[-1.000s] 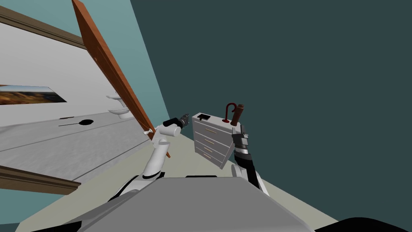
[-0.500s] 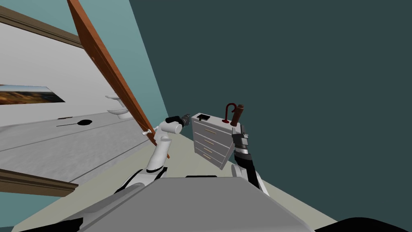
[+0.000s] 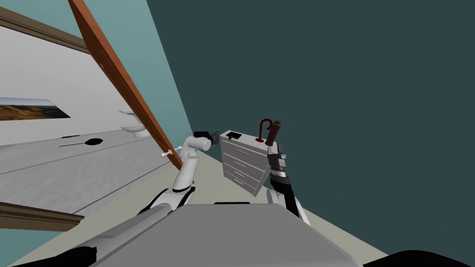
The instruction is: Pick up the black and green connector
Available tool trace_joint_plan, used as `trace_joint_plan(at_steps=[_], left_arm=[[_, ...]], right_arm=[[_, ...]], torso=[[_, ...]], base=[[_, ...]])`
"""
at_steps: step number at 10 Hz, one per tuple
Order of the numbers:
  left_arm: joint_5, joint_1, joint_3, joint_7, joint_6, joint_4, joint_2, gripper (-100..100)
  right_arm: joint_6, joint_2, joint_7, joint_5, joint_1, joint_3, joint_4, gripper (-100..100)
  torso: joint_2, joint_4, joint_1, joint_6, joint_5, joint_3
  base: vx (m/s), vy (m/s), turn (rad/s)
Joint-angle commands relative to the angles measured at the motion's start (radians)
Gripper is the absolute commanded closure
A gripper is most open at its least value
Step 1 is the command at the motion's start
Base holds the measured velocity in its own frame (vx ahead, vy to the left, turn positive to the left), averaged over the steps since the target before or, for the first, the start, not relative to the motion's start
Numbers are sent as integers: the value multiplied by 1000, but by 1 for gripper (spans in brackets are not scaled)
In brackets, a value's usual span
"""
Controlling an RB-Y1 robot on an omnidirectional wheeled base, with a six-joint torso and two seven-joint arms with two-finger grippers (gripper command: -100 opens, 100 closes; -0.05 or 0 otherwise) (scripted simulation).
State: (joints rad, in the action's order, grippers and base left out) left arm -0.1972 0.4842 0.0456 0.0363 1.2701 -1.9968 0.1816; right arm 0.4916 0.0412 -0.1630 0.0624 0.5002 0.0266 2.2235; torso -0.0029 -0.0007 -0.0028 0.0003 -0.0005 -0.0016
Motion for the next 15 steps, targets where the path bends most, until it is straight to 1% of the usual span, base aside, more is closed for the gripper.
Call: trace_joint_plan(at_steps=[1, 2, 3, 4, 5, 6, 7, 8, 9, 10, 11, 12, 13, 14, 15], left_arm=[[-1, 19, 1, 6, 50, 11, 1, -100], [-1, 19, 1, 6, 65, 11, 1, -100], [-2, 53, 2, 17, 102, 28, 3, -100], [-2, 53, 2, 17, 128, 28, 3, -100], [-2, 86, 3, 29, 158, 45, 4, -100], [-2, 86, 3, 29, 187, 45, 4, -100], [-2, 86, 3, 29, 193, 45, 4, -100], [-2, 117, 4, 40, 233, 61, 6, -100], [-2, 117, 4, 40, 251, 61, 6, -100], [-1, 145, 4, 52, 282, 77, 7, -100], [-1, 145, 4, 52, 306, 77, 7, -100], [-1, 171, 5, 64, 334, 92, 8, -100], [-1, 171, 5, 64, 356, 92, 8, -100], [1, 194, 6, 75, 388, 106, 9, -100], [1, 194, 6, 75, 402, 106, 9, -100]], right_arm=[[0, 0, 0, 0, 0, 0, 0, 0], [0, 0, 0, 0, 0, 0, 0, 0], [0, 0, 0, 0, 0, 0, 0, 0], [0, 0, 0, 0, 0, 0, 0, 0], [0, 0, 0, 0, 0, 0, 0, 0], [0, 0, 0, 0, 0, 0, 0, 0], [0, 0, 0, 0, 0, 0, 0, 0], [0, 0, 0, 0, 0, 0, 0, 0], [0, 0, 0, 0, 0, 0, 0, 0], [0, 0, 0, 0, 0, 0, 0, 0], [0, 0, 0, 0, 0, 0, 0, 0], [0, 0, 0, 0, 0, 0, 0, 0], [0, 0, 0, 0, 0, 0, 0, 0], [0, 0, 0, 0, 0, 0, 0, 0], [0, 0, 0, 0, 0, 0, 0, 0]], torso=[[0, 0, 0, 0, 0, 0], [0, 0, 0, 0, 0, 0], [1, 0, 1, 0, 0, 1], [1, 0, 0, 0, 0, 0], [1, 0, 0, 0, 0, 0], [-1, 0, -1, 0, 0, 0], [0, 0, 0, 0, 0, 0], [1, 0, 1, 0, 0, 0], [1, 0, 0, 0, 0, 0], [0, 0, 1, 0, 0, 0], [-1, 0, 0, 0, 0, 0], [-1, 0, 0, 0, 0, -1], [-1, 0, -1, 0, 0, -1], [-1, 0, -1, 0, 0, -1], [-1, 0, -1, 0, 0, -1]], base=[[43, -18, -10], [19, -9, 5], [35, -19, -30], [39, -21, -17], [56, -32, -35], [50, -28, -14], [20, -11, 7], [33, -16, -29], [41, -15, -27], [58, -26, -48], [60, -25, -15], [65, -31, -29], [56, -32, -21], [56, -33, -34], [46, -21, -23]])
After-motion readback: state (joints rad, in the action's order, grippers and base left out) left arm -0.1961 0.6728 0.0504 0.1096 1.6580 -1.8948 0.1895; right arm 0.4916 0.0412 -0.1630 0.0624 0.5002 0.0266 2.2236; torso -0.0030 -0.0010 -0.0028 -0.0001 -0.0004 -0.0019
